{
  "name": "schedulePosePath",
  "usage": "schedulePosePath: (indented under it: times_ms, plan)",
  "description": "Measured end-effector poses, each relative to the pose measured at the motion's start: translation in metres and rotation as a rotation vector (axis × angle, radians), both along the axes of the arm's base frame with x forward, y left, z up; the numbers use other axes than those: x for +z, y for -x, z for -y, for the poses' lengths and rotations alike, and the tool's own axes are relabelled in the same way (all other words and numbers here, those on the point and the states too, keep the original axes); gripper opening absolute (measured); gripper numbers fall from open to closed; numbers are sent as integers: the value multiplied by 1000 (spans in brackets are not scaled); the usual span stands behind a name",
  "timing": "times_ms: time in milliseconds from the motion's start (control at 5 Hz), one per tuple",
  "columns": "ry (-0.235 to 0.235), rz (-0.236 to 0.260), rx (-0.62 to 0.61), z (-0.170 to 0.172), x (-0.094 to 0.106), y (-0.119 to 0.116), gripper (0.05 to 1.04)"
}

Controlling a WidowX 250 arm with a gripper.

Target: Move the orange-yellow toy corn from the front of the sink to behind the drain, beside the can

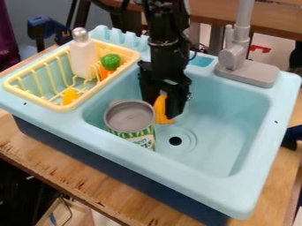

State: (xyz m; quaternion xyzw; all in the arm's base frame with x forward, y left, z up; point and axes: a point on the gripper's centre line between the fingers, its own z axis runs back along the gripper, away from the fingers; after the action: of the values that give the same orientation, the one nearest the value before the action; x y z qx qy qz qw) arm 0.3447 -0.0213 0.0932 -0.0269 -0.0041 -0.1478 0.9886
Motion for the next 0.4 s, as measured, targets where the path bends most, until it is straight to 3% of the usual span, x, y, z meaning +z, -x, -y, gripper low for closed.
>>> schedulePosePath:
  times_ms: [400]
  plan:
    - [28, 101, 30, -6, 43, 0, 1000]
